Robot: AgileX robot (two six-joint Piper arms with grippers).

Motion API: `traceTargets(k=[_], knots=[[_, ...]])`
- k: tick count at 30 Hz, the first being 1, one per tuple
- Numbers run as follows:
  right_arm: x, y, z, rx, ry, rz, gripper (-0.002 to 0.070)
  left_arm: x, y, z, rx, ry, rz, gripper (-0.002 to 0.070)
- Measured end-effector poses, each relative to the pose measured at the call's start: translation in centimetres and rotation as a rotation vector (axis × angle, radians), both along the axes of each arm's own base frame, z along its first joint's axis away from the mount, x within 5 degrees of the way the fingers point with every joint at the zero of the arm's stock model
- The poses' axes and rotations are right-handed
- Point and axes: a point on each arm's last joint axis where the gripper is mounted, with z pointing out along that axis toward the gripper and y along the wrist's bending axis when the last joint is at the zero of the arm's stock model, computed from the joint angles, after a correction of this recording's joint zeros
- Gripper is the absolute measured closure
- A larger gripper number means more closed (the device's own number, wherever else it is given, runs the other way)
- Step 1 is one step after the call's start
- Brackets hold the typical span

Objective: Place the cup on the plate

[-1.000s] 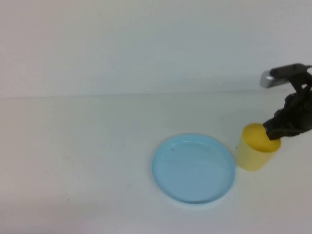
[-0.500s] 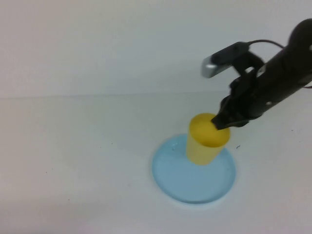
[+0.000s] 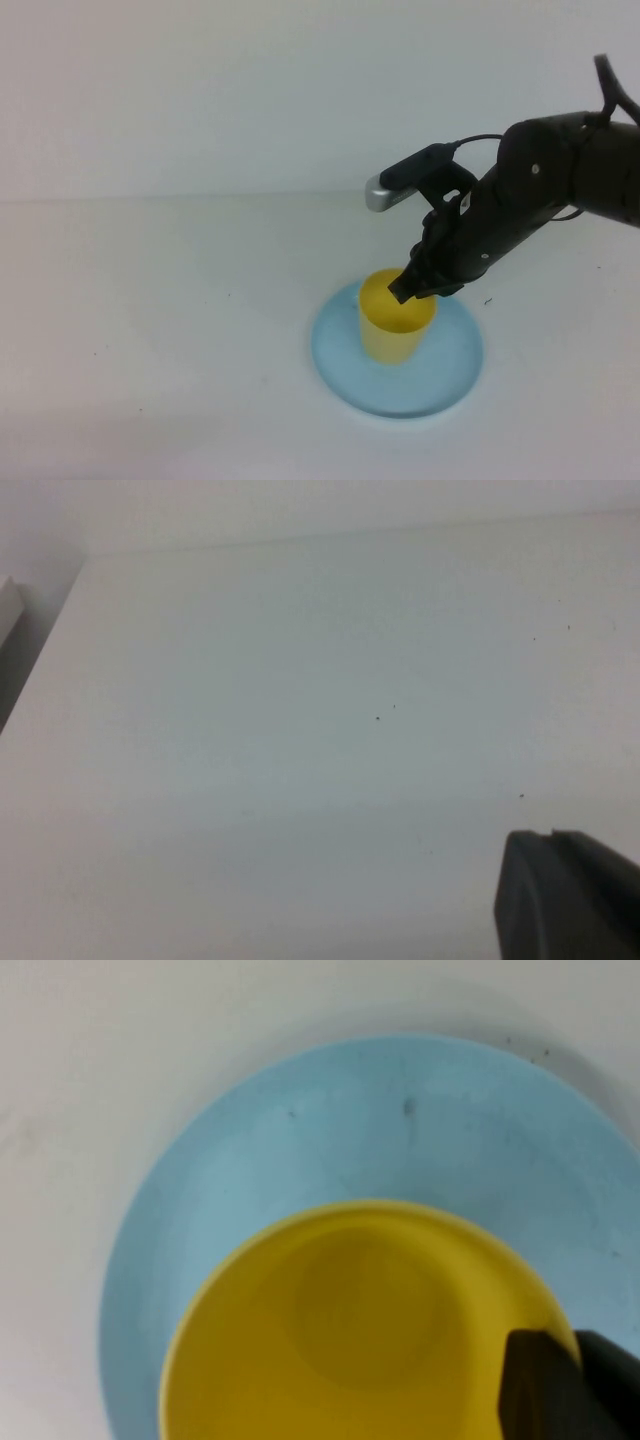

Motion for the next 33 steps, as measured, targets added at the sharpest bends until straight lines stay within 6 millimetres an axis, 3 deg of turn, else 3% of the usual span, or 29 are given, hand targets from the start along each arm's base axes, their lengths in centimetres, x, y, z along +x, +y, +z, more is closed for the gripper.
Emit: traceTargets(k=[13, 18, 22, 28, 30, 33], knots=[[0.9, 0.1, -1.3, -0.022, -0.043, -0.012, 0.0641, 0.0, 0.0, 0.0, 0.0, 0.0, 0.0, 0.0675], [1.2, 0.2, -0.7, -0.019, -0.055, -0.009, 0.0547, 0.0, 0.0, 0.0, 0.0, 0.0, 0.0, 0.0675], [1.8, 0.6, 1.2, -0.004, -0.079, -0.003, 0.0465, 0.0, 0.0, 0.0, 0.0, 0.0, 0.0, 0.0675], [2.7, 1.0, 5.8, 0.004, -0.15, 0.019, 0.0449, 0.0, 0.0, 0.0, 0.0, 0.0, 0.0, 0.0675], [2.5, 0.8, 7.8, -0.006, -0.175, 0.03, 0.0485, 0.0, 0.0, 0.0, 0.0, 0.0, 0.0, 0.0675], [2.0, 0.3, 11.6, -0.012, -0.245, 0.036, 0.0606, 0.0, 0.0, 0.0, 0.0, 0.002, 0.0, 0.0675]])
